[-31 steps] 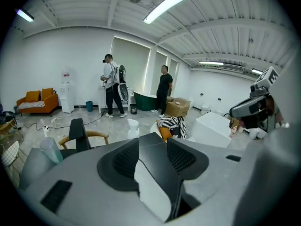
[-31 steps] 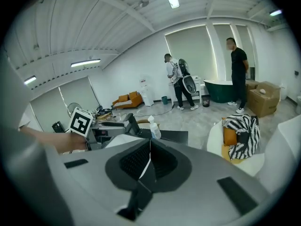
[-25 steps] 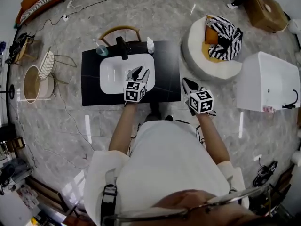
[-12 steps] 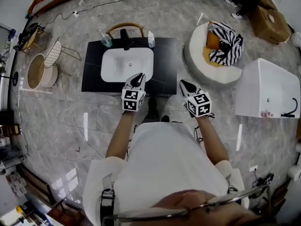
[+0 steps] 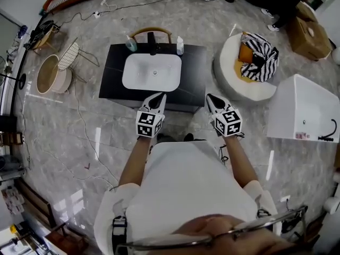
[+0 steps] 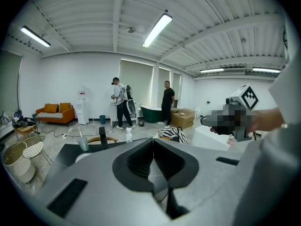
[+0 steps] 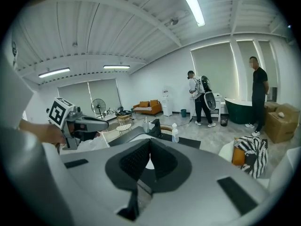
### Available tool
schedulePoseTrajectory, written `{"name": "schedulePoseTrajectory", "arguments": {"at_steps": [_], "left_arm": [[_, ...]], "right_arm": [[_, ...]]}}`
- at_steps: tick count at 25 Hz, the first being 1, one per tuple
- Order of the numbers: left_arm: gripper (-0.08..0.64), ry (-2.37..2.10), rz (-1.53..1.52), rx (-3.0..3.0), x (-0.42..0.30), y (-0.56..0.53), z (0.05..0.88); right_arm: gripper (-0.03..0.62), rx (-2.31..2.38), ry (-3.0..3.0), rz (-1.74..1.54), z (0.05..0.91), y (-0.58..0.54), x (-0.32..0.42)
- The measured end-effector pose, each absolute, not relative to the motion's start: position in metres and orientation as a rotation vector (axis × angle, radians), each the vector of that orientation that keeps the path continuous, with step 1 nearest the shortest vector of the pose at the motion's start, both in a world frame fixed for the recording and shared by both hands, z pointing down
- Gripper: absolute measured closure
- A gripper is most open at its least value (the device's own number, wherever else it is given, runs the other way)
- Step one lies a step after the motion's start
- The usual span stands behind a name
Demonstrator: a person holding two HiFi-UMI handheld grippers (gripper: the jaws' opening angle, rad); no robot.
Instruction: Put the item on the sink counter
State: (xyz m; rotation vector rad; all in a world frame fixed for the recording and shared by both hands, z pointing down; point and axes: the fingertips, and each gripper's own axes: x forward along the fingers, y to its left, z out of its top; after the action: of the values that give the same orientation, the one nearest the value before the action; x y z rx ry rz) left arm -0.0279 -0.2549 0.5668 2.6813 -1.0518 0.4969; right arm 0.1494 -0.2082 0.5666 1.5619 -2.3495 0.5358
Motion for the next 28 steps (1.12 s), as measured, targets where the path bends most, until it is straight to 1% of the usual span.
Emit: {"name": "schedulePoseTrajectory", "arguments": {"at_steps": [5, 9, 15, 28], "left_arm": [[0.555, -0.997, 0.446, 2.701, -0.046, -0.247, 0.555], [0.555, -0.955, 0.449, 2.727, -0.06, -0.241, 0.545], [0.555, -0.939, 0.437, 2.766, -0.079, -0.244, 0.529], [0.555, -0.93, 0.373, 2.724, -0.088, -0.257, 0.53]], "right_arm": [[0.584, 1.581, -2.338, 0.487, 0.559, -0.209, 0.134], [0.584, 1.606, -2.351, 0.509, 0.551, -0.207, 0.117], [0.586, 1.61, -2.341, 0.444, 0.542, -0.211, 0.098], [0.586, 1.638, -2.343, 0.444, 0.535, -0.22, 0.096]]}}
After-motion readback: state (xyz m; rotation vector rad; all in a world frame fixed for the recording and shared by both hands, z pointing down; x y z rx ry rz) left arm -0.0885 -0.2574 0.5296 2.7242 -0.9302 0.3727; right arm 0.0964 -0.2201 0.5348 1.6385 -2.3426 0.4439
